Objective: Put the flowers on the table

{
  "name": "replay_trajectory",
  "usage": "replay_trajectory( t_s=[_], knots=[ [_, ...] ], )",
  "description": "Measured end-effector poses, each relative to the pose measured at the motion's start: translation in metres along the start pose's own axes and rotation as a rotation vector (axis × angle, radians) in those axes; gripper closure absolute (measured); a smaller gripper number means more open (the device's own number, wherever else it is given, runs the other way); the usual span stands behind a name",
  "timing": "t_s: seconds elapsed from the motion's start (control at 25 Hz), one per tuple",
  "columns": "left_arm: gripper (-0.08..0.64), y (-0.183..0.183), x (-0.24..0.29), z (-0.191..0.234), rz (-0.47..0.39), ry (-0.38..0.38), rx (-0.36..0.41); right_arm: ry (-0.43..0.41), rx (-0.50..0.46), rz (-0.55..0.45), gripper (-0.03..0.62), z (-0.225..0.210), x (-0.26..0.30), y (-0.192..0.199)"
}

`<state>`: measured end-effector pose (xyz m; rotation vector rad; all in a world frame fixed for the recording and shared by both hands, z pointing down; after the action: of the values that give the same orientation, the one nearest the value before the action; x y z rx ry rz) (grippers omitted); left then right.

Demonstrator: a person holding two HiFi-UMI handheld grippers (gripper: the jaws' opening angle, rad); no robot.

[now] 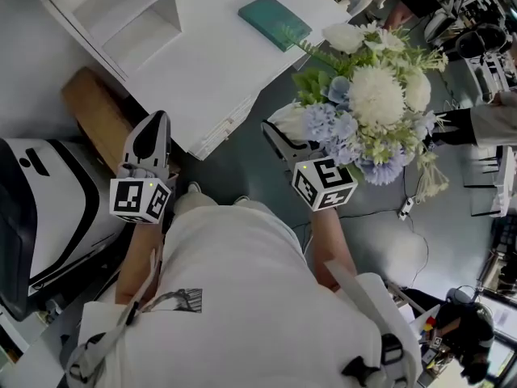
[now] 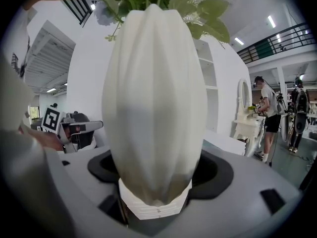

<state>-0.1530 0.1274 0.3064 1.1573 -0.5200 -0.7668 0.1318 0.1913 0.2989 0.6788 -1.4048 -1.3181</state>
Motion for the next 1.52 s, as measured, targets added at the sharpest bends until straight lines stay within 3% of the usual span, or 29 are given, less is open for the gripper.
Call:
replay_trajectory(
  t_s=[0.32,0.68,0.84,1.12,1.52],
  knots=[
    [0.545,0.020,-0.005,-0.030,0.012,-0.071,-0.007,-0.059,-0.006,0.028,0.202,-0.033,0.001,0.021],
    [0.545,0.022,-0.012,-0.001,0.027,-0.114,-0.002,-0.078,0.008,0.023,0.202,-0.035,0.043,0.018],
    [0.545,0.015,0.015,0.017,0.027,-0.105,-0.013,-0.077,0.004,0.027,0.202,-0.043,0.071,0.006],
    [0.545,-0.013,0.070,0.098,0.032,-0.047,-0.009,-0.049,0.008,0.047,0.202,-0.029,0.156,-0.015],
    [0.545,-0.020,0.093,0.101,0.036,0.042,-0.015,-0.002,-0.003,0.061,0.202,-0.024,0.161,-0.023]
  ],
)
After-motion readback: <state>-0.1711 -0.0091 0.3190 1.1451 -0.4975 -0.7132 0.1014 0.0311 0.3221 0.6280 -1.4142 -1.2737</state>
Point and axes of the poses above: the fingertips, and each gripper's own axes: x forward along the fingers, z to its left, y out of its underside, the point moved 7 cm from there along -x, backward along the fingers, and after that the axes turned 12 degrees about -x, right-handed, at the moved point
